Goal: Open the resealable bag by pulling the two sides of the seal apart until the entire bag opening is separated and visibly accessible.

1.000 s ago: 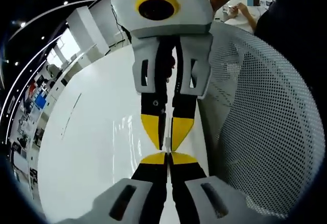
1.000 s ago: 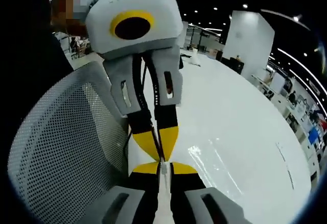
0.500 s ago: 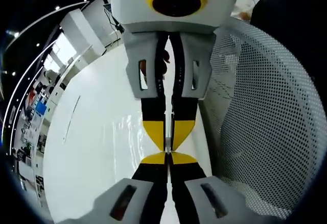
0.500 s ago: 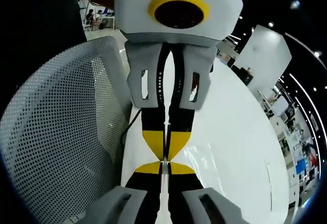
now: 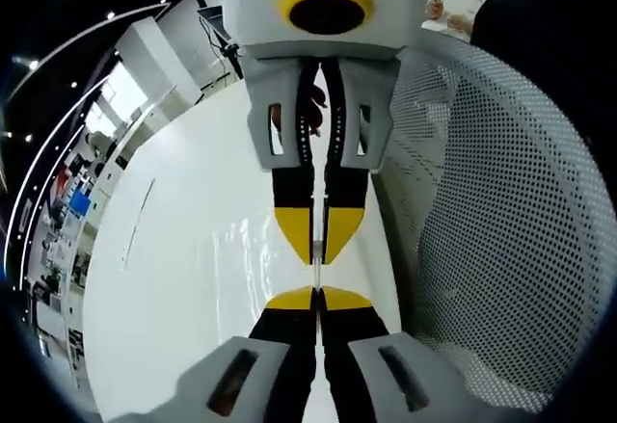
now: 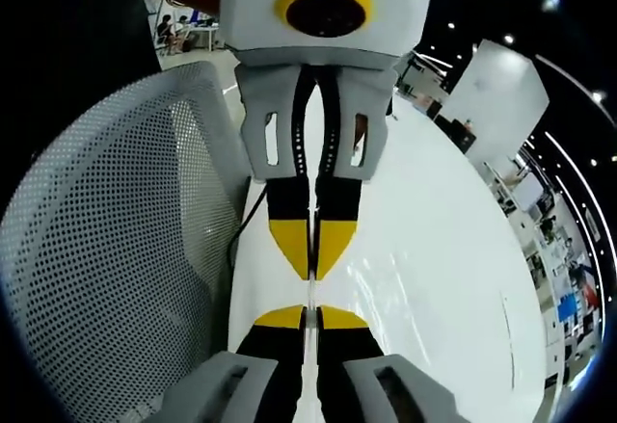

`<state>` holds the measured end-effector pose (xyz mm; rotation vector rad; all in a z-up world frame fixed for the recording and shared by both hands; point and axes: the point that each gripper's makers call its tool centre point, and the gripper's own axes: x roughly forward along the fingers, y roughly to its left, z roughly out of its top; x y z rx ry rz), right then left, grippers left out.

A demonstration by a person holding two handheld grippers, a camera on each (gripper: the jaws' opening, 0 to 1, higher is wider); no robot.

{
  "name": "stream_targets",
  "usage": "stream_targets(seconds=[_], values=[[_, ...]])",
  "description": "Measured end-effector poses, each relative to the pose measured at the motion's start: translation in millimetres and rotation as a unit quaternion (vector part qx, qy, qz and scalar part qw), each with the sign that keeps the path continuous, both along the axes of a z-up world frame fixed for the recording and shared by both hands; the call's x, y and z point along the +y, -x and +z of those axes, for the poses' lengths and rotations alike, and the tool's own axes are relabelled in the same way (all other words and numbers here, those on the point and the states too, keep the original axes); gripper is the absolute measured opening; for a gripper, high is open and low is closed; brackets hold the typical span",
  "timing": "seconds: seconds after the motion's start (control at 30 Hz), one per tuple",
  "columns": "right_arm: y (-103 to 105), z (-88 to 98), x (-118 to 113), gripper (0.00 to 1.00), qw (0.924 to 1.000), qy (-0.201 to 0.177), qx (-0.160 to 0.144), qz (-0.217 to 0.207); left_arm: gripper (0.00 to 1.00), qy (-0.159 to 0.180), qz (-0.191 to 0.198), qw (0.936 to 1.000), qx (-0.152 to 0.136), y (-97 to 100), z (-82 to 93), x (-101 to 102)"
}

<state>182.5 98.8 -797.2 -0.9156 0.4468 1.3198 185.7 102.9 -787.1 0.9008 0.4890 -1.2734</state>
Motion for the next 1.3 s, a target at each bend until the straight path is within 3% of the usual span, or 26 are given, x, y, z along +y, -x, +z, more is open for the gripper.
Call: stream_targets(seconds=[0.2, 0.43, 0.5, 0.6, 0.9, 1.3], values=[[-1, -2.8, -3, 0.0, 0.9999, 0.012, -0.005, -0.004, 0.0, 0.009, 0.027, 0.9995, 0.011, -1.5, -0.9, 2], [-5, -2.7, -1, 0.0, 0.9996, 0.026, -0.011, -0.008, 0.0, 0.006, 0.028, 0.9996, -0.004, -4.4, -1.6, 1], [-3, -1.8, 3, 0.0, 0.9997, 0.022, -0.008, -0.004, 0.0, 0.008, 0.033, 0.9994, 0.012, -3.3, -1.7, -1], [-2, -1.4, 6, 0.0, 0.9998, 0.02, -0.009, 0.0, 0.01, -0.001, 0.028, 0.9996, 0.001, -4.8, -1.9, -4], [2, -0.4, 6, 0.0, 0.9999, 0.014, 0.002, -0.002, 0.0, -0.004, 0.022, 0.9997, 0.01, -0.5, -3.3, -12], [4, 2.1, -1, 0.0, 0.9996, -0.01, 0.02, -0.017, 0.0, 0.02, 0.033, 0.9991, 0.015, 1.2, 0.3, -16]])
